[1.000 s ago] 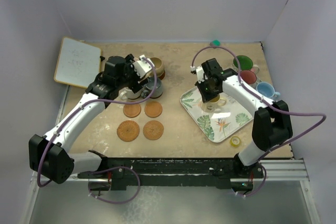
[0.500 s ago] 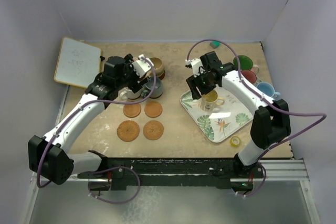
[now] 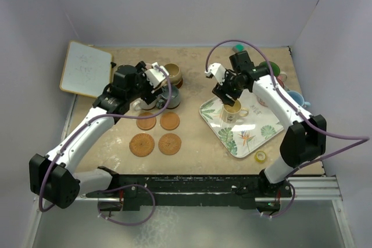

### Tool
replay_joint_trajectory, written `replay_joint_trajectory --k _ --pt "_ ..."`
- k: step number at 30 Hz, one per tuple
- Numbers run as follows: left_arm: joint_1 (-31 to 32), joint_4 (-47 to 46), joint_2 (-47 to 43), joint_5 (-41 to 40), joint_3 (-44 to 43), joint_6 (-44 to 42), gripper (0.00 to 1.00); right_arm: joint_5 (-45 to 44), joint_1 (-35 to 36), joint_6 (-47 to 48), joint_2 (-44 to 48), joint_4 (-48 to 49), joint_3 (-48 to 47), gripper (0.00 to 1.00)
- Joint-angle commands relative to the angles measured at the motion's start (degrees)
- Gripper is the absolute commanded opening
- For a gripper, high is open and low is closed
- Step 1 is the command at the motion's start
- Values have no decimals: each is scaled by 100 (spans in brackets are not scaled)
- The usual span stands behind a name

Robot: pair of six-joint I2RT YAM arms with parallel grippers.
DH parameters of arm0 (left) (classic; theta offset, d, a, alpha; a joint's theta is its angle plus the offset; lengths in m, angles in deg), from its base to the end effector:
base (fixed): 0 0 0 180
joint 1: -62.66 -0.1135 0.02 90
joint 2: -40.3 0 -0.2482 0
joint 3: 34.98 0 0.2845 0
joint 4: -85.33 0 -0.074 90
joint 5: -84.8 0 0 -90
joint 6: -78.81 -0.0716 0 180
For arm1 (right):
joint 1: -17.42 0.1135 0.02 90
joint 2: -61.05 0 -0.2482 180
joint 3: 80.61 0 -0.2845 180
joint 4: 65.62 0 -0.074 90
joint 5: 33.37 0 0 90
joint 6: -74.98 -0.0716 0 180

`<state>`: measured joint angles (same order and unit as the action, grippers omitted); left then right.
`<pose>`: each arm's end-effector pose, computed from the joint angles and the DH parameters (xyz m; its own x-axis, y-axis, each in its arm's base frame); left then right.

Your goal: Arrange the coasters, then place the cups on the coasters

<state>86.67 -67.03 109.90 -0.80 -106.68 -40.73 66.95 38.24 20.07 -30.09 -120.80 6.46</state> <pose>0.3165 -0.1470 0.2939 -0.1114 0.5878 -0.8013 0.6021 0.6814 0.4161 0.3651 0.1525 0.2546 -0.3555 -0.7403 -0.5706 -0.7992 0.5574 -0.2252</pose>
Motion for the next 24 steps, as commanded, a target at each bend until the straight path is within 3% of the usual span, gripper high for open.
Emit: replay_joint_trajectory --k 1,10,24 --pt "-35 -290 -226 -11 -4 81 81 314 -261 1173 -272 -336 -478 69" --pt "-37 -302 -246 -119 -9 43 81 449 -469 2117 -1202 -1489 -1300 68" --pt "-54 -292 -311 -120 14 14 81 469 -426 2018 -2058 -1582 -1721 62"
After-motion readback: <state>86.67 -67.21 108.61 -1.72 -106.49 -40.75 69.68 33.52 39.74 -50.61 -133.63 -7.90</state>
